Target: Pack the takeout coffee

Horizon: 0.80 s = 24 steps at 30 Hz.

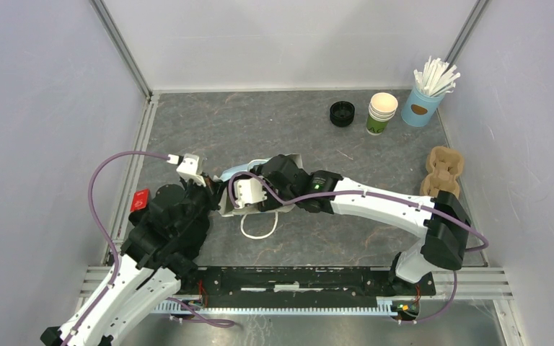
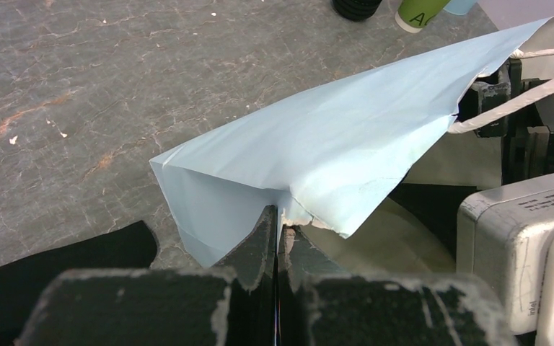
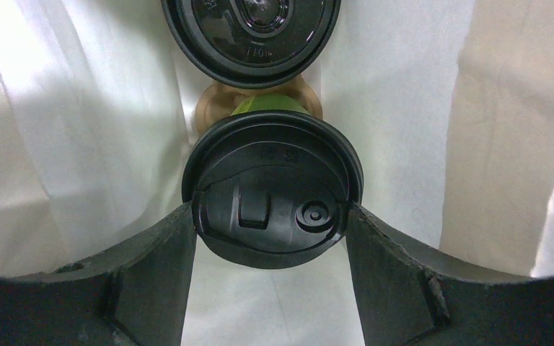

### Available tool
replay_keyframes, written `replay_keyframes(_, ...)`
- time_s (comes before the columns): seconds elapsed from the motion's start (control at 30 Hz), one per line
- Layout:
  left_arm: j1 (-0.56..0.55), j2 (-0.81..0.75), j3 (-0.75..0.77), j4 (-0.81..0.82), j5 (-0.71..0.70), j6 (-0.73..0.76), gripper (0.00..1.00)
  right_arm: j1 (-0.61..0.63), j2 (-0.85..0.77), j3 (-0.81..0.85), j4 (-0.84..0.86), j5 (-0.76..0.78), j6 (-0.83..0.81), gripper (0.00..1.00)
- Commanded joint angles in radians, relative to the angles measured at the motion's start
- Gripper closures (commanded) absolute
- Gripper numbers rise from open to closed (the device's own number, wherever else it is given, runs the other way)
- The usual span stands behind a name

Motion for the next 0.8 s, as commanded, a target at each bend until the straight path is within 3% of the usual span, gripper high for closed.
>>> replay_keyframes(0.0,0.0,-0.007,0.018,0.02,0.018,-0.046,0.98,-0.024,0.041,0.0,-0.019,0.042,-0.024,1.0)
replay_keyframes(0.23,0.001,0.068,0.116,-0.048,0.035,-0.077,0.98,-0.025,0.091,0.176,-0.21,-0.031,0.019,1.0)
replay_keyframes(0.43,0.001,0.149,0.222,-0.137,0.135,-0.115,0.98,-0.019,0.097,0.285,-0.364,-0.093,0.124,1.0)
replay_keyframes(0.77,0.0,0.233,0.336,-0.222,0.289,-0.226,0.98,0.015,0.042,0.243,-0.543,-0.208,0.338,1.0)
